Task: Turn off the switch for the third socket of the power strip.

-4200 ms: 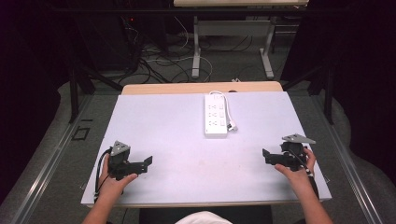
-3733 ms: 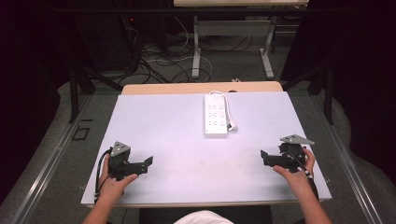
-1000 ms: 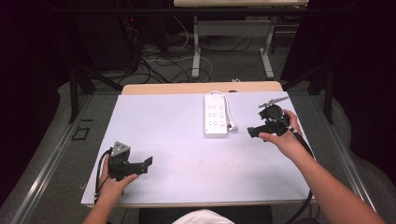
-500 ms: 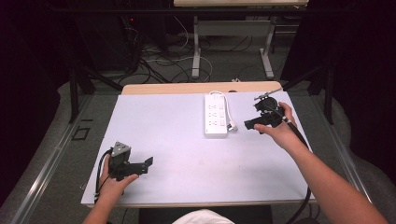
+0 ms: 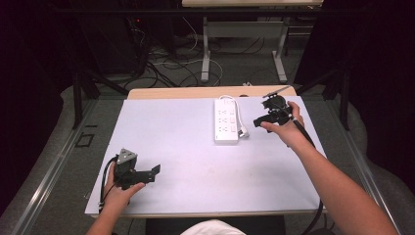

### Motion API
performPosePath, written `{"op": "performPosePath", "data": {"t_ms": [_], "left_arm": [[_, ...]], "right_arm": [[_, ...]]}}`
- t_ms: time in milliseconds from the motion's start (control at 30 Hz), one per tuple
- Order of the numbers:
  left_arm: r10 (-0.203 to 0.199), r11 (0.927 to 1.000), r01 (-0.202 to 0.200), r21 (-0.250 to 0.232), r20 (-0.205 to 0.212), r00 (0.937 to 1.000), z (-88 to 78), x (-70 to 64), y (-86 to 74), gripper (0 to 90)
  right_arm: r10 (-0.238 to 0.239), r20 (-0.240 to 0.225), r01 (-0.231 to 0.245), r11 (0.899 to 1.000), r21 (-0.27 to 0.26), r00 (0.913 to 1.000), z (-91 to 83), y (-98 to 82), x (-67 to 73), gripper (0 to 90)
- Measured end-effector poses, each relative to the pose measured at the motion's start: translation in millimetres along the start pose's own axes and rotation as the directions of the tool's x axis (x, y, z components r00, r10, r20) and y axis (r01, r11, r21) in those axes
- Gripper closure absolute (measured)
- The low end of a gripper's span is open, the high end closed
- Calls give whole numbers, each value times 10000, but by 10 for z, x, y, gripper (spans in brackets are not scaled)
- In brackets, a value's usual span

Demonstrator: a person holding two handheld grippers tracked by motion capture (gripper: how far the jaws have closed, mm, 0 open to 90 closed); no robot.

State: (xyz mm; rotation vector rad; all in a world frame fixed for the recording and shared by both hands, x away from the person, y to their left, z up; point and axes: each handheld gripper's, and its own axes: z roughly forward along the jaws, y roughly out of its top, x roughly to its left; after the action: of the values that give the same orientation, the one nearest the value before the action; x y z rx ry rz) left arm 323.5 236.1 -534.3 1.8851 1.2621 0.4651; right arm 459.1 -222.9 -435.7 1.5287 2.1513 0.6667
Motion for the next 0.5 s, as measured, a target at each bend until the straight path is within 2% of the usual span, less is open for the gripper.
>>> {"op": "performPosePath", "data": {"t_ms": [67, 200, 267, 500], "left_arm": [[1, 10000, -1, -51, -20, 10000, 5, -3, -2, 4], [10, 10000, -10, -78, -41, 10000, 8, -5, -3, 4], [4, 10000, -4, -79, -38, 10000, 7, -4, -3, 4], [17, 10000, -17, -70, -8, 10000, 13, -5, -5, 4]], "right_arm": [[-90, 55, 90, 9999, 48, 9999, 19, 9, -16, 106], [125, 174, -128, 9997, 202, 9998, 81, 54, -37, 111], [180, 276, -187, 9995, 253, 9995, 118, 86, -42, 145], [274, 272, -282, 9991, 306, 9993, 184, 135, -36, 153]]}}
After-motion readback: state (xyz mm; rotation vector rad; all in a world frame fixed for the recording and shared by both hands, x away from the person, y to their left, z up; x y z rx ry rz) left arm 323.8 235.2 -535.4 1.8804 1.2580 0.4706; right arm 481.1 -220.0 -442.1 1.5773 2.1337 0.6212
